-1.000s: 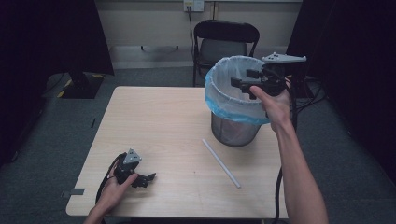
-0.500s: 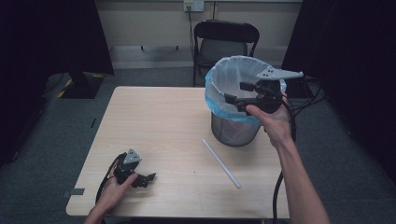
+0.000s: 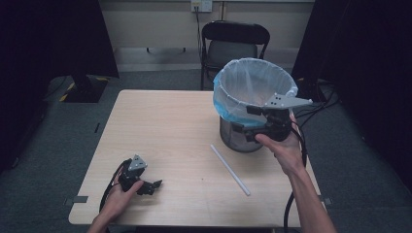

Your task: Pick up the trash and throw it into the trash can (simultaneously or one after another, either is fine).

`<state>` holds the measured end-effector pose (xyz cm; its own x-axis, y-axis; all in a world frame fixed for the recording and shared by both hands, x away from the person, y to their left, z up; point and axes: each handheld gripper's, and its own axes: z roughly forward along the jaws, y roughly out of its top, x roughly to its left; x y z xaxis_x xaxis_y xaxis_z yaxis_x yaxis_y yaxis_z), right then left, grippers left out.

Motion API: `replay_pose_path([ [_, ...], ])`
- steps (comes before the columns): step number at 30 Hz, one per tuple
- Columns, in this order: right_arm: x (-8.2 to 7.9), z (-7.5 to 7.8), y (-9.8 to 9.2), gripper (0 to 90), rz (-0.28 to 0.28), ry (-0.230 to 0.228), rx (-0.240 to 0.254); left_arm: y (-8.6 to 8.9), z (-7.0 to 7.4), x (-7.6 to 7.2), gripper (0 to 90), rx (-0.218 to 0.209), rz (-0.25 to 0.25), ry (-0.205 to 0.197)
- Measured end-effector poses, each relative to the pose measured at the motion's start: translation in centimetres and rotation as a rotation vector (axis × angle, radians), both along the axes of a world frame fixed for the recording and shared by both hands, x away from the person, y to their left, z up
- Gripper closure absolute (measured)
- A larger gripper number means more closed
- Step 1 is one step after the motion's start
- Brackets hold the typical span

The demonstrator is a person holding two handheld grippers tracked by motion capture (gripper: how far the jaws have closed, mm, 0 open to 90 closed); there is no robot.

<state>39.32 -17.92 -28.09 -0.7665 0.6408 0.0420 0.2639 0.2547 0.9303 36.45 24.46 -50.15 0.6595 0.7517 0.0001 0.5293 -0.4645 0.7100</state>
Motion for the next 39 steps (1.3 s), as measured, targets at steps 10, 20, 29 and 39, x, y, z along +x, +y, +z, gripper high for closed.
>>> replay_pose_path([
  [10,-1.3,-4.0,-0.6,20.8,0.015,0.054,-0.032,0.0,0.0,0.0,0.0,0.001,-0.001,-0.001],
  [20,-1.4,-8.0,-0.8,19.9,0.006,0.117,-0.073,0.0,0.0,0.0,0.0,0.001,-0.001,-0.001],
  [29,-1.3,-11.6,-1.1,27.1,-0.033,0.169,-0.099,0.0,0.0,0.0,0.0,0.001,-0.001,-0.001],
  [39,-1.7,-15.2,-1.2,35.2,-0.048,0.234,-0.195,0.0,0.0,0.0,0.0,0.001,-0.001,-0.001],
])
